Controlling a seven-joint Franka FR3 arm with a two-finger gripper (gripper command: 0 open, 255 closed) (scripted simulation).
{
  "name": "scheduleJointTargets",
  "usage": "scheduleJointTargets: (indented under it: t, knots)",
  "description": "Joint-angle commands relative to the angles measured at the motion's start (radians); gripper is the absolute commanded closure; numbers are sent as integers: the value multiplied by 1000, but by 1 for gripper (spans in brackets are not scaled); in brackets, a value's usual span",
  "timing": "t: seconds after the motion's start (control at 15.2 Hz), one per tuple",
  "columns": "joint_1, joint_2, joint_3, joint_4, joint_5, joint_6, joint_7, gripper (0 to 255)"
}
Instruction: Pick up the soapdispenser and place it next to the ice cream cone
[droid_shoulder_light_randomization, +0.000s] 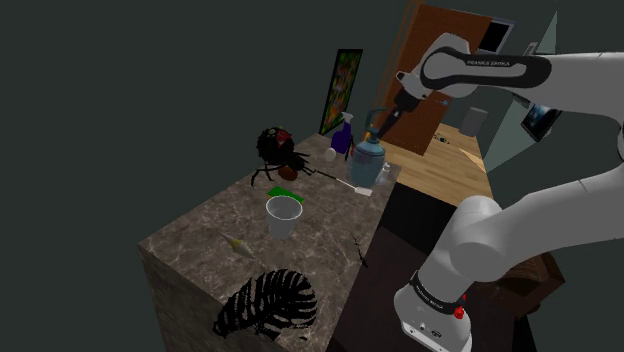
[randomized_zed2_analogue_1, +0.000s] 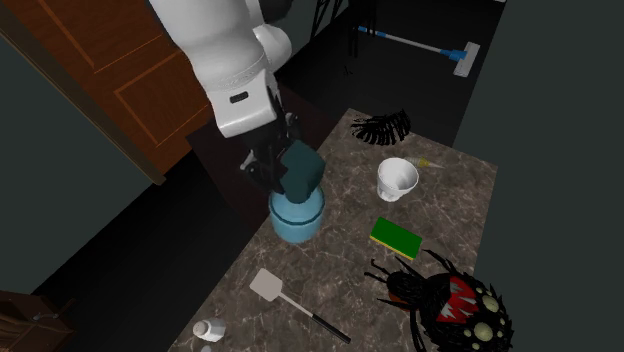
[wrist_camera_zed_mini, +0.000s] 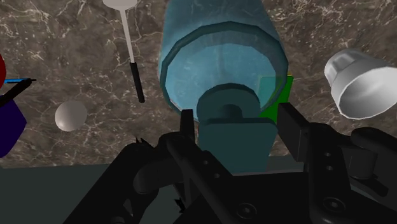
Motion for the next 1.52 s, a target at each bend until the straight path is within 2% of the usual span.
scheduleJointTargets:
  t: [0.0,1.45]
  knots:
    - [0,-5,10,23,3,-27,4,255]
    - [36,37,65,341,53,-306,20,255]
